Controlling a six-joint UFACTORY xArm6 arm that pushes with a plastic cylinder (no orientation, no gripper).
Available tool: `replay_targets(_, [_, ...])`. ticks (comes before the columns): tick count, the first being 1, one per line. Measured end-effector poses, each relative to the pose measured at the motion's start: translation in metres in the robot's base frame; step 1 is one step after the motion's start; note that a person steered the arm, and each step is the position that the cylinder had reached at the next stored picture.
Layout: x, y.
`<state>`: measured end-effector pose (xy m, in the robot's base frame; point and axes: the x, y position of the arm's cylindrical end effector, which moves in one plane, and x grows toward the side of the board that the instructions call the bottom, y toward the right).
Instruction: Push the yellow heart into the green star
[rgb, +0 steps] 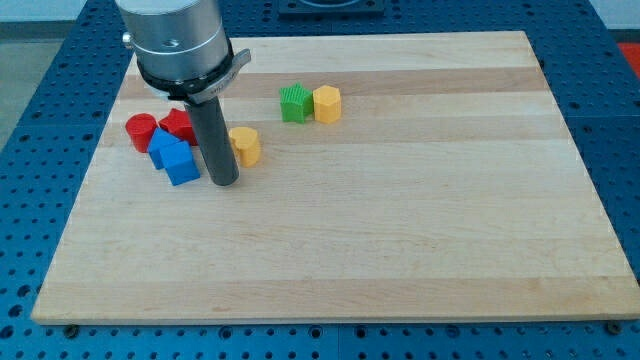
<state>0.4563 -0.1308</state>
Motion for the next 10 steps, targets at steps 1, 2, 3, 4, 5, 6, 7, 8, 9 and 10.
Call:
replay_targets(1, [-0.011, 0.0])
replay_targets(2, [-0.025, 0.0])
replay_targets(3, [-0.029, 0.009])
replay_targets(4, [-0.036, 0.022])
replay_targets(5, [-0.04, 0.037])
replay_targets(6, [-0.041, 0.048])
replay_targets(7, [-0.043, 0.051])
replay_targets(8, [-0.044, 0.051])
replay_targets(9, [-0.048, 0.053])
replay_targets(10, [-0.05, 0.055])
